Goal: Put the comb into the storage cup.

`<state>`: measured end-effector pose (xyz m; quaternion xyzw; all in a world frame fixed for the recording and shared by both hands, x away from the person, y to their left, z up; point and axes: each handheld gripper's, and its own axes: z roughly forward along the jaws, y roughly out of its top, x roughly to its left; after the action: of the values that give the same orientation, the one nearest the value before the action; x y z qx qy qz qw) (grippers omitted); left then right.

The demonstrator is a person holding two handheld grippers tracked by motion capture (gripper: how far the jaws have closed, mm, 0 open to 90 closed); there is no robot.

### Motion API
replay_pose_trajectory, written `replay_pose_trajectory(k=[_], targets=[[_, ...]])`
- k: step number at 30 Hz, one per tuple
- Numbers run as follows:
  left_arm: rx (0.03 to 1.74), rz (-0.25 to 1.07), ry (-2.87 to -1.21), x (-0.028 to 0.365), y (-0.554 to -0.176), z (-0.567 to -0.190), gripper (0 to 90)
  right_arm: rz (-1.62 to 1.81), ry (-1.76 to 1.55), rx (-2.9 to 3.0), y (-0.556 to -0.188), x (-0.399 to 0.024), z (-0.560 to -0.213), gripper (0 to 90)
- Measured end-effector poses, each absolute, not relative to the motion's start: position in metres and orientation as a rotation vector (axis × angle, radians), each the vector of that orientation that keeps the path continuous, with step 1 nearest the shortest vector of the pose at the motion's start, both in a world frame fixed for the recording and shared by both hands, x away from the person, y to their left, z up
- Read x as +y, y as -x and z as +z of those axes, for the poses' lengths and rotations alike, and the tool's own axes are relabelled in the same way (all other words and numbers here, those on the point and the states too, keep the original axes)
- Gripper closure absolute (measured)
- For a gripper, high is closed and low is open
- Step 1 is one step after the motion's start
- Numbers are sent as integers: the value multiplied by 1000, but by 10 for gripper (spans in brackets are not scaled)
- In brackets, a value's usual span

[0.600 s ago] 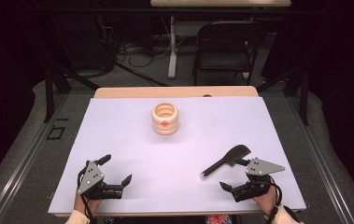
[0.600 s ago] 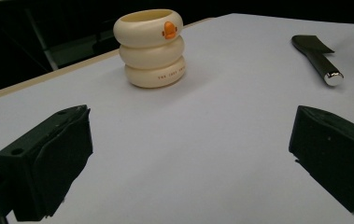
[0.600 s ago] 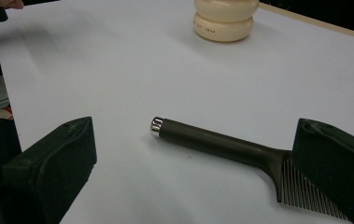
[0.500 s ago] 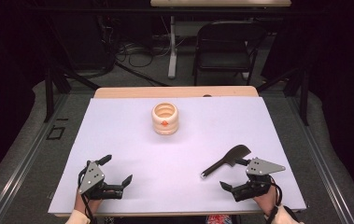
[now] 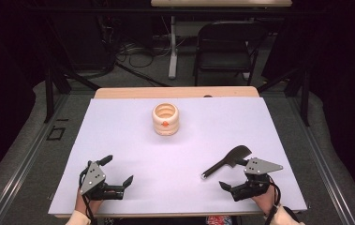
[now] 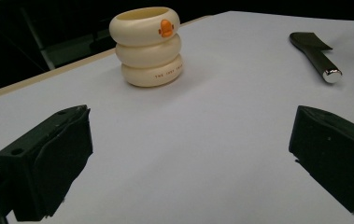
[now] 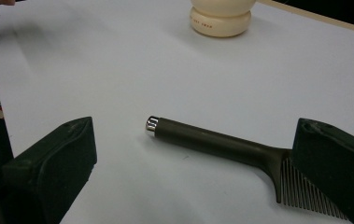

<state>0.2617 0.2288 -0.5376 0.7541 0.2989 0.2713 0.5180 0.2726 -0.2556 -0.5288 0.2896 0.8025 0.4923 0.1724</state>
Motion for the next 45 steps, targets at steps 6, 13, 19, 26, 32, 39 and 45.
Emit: replay_pose_trajectory(k=[6, 13, 19, 26, 32, 39, 45], targets=[[722, 655, -1805, 231, -261, -537, 0, 1378, -817, 2284, -275, -251, -528, 0], [710, 646, -1820, 228, -262, -537, 0, 1365, -801, 2316, -283, -241, -530, 0], [715, 643, -1823, 228, -262, -538, 0, 1333, -786, 2324, -289, -235, -527, 0], [711, 646, -1825, 228, -262, -538, 0, 1321, -787, 2343, -294, -230, -527, 0], [712, 639, -1825, 227, -262, -538, 0, 1318, -787, 2348, -300, -225, -527, 0], [714, 642, -1823, 228, -263, -538, 0, 1314, -799, 2361, -305, -220, -527, 0], [712, 643, -1827, 227, -262, -538, 0, 1321, -793, 2367, -307, -216, -527, 0]])
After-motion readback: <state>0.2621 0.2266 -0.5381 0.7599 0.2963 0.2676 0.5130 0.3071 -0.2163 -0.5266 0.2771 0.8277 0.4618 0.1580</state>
